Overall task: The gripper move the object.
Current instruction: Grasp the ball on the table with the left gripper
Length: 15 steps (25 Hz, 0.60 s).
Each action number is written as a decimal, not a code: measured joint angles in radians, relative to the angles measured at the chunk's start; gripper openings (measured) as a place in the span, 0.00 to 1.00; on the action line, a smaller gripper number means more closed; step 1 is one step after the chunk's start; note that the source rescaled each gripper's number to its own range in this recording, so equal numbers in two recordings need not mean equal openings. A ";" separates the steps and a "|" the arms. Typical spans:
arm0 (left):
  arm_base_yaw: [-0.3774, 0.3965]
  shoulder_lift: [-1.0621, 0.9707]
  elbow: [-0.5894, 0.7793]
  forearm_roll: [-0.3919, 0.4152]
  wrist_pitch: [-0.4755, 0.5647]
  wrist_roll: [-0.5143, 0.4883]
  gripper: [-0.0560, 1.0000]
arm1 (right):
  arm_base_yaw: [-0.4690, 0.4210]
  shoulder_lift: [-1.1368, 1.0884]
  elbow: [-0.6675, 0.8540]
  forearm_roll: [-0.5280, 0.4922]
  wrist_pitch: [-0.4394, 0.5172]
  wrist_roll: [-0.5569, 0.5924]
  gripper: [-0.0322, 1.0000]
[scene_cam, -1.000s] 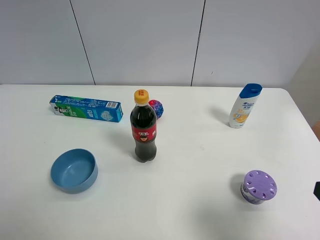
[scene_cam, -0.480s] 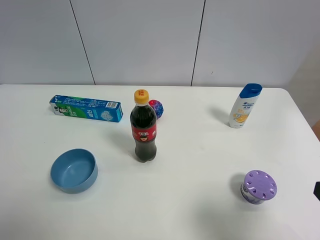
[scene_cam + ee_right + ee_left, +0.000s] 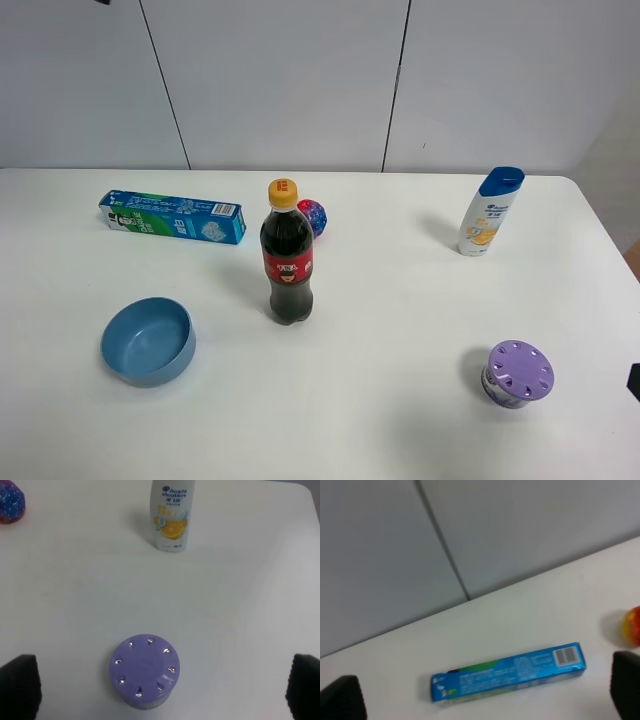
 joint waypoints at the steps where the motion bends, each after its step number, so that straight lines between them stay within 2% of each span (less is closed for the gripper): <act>1: -0.022 0.037 -0.032 -0.001 0.018 -0.018 1.00 | 0.000 0.000 0.000 0.000 0.000 0.000 1.00; 6: -0.132 0.230 -0.141 -0.065 0.061 -0.047 1.00 | 0.000 0.000 0.000 0.000 0.000 0.000 1.00; 10: -0.199 0.341 -0.154 -0.100 0.058 -0.049 1.00 | 0.000 0.000 0.000 0.000 0.000 0.000 1.00; 15: -0.265 0.432 -0.156 -0.103 0.026 -0.051 1.00 | 0.000 0.000 0.000 0.000 0.000 0.000 1.00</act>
